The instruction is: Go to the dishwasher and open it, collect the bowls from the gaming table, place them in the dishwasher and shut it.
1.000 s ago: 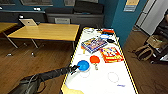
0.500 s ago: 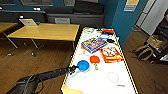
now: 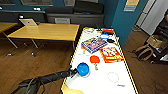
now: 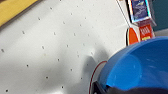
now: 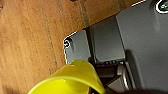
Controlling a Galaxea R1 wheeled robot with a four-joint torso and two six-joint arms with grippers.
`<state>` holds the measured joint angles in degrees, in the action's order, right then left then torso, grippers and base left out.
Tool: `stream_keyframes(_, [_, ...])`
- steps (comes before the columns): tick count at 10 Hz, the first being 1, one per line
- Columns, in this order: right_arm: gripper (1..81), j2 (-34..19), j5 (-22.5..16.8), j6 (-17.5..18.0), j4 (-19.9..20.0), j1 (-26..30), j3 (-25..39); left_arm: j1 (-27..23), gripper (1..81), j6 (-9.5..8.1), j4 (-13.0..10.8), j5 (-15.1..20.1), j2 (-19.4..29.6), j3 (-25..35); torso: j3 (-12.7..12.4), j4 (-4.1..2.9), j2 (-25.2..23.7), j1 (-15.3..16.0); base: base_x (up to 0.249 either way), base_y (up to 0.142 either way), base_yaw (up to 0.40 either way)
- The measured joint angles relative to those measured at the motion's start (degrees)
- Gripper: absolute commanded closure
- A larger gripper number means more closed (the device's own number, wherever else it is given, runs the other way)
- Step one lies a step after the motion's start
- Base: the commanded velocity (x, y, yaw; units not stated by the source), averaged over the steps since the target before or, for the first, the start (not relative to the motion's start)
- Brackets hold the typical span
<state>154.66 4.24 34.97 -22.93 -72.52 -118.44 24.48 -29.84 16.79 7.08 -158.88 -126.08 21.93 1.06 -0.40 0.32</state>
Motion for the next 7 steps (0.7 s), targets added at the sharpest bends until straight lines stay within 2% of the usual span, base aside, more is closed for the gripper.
stream_keyframes(5, [81.1,0.0,0.0,0.0,0.0,0.0,0.0,0.3,81.1,-0.17,-4.0,0.0,-0.5,1.5,0.0,0.0,0.0,0.0,0.0,0.0,0.0])
stream_keyframes(7, [81.1,0.0,0.0,0.0,0.0,0.0,0.0,-0.2,81.1,-0.17,-5.2,1.1,1.4,6.6,0.0,0.0,0.0,0.0,0.0,0.0,0.0])
